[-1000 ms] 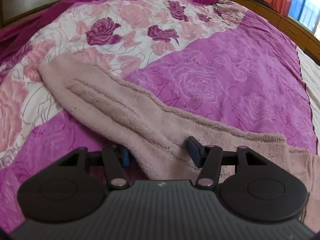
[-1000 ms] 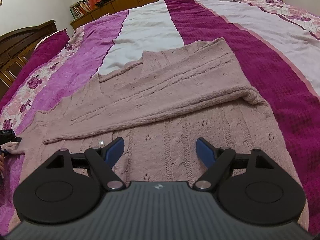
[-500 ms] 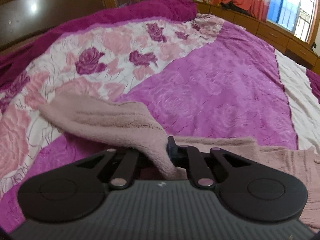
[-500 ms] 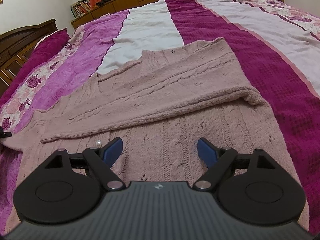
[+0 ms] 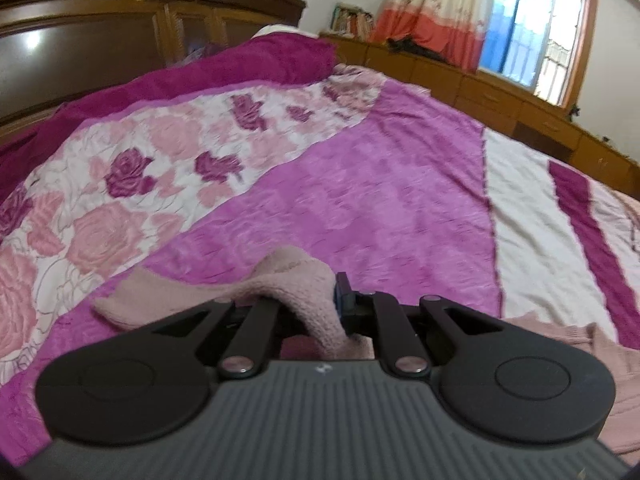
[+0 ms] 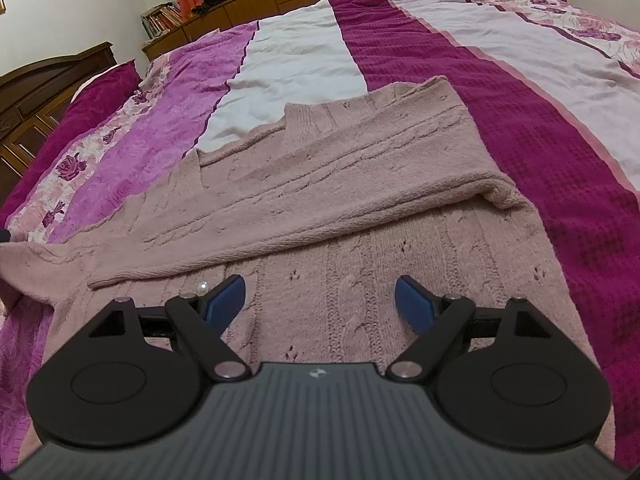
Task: Fold small clothes
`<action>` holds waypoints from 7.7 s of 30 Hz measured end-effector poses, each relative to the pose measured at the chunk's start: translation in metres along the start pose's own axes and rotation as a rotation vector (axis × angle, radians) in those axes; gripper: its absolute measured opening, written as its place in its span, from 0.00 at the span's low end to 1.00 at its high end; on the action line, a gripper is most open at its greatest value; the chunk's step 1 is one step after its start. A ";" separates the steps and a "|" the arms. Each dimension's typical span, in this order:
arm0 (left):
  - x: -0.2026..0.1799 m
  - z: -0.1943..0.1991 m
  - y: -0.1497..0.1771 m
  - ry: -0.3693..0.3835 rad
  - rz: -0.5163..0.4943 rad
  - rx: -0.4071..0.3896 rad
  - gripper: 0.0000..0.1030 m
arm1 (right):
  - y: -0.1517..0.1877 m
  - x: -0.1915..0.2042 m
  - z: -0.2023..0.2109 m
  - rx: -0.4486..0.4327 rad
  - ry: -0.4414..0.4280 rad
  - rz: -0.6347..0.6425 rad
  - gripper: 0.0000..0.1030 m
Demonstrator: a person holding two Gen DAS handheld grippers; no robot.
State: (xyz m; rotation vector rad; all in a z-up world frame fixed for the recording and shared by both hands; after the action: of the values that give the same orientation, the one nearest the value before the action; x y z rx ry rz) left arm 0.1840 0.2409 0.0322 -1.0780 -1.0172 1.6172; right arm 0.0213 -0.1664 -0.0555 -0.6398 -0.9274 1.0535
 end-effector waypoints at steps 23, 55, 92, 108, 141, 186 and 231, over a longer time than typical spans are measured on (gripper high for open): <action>-0.158 0.036 0.056 0.280 -0.029 0.093 0.09 | -0.012 -0.002 0.005 0.069 0.043 0.120 0.85; -0.150 0.082 0.102 0.323 -0.304 0.280 0.58 | -0.005 0.011 0.002 0.112 -0.029 0.101 0.86; -0.053 0.029 0.130 0.100 -0.302 0.370 0.60 | -0.012 0.240 -0.087 0.359 -0.425 0.144 0.12; -0.051 0.023 0.140 0.095 -0.313 0.380 0.64 | -0.048 0.182 -0.096 0.042 -0.251 0.532 0.10; 0.000 0.038 0.111 0.065 -0.239 0.371 0.62 | 0.039 0.304 -0.094 0.095 -0.479 0.520 0.54; -0.092 0.020 0.126 0.137 -0.363 0.343 0.62 | -0.079 -0.067 -0.024 -0.123 -0.029 -0.078 0.07; -0.103 -0.107 0.100 0.122 -0.114 0.152 0.11 | -0.102 -0.061 -0.028 -0.242 -0.026 0.019 0.05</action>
State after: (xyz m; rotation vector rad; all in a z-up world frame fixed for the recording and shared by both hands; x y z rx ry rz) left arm 0.2825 0.1334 -0.0708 -0.9856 -0.8469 1.4929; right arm 0.0787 -0.2621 -0.0064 -0.8381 -1.0828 0.9763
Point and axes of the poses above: each gripper's, at about its wrist camera, not at the fingertips, and z roughly against the way its jaws point, x to its left, y to its underside, the point moved 10 cm from there along -z, roughly the way its jaws point, and after that the axes turned 14 degrees about -x, right-handed, at the moved point
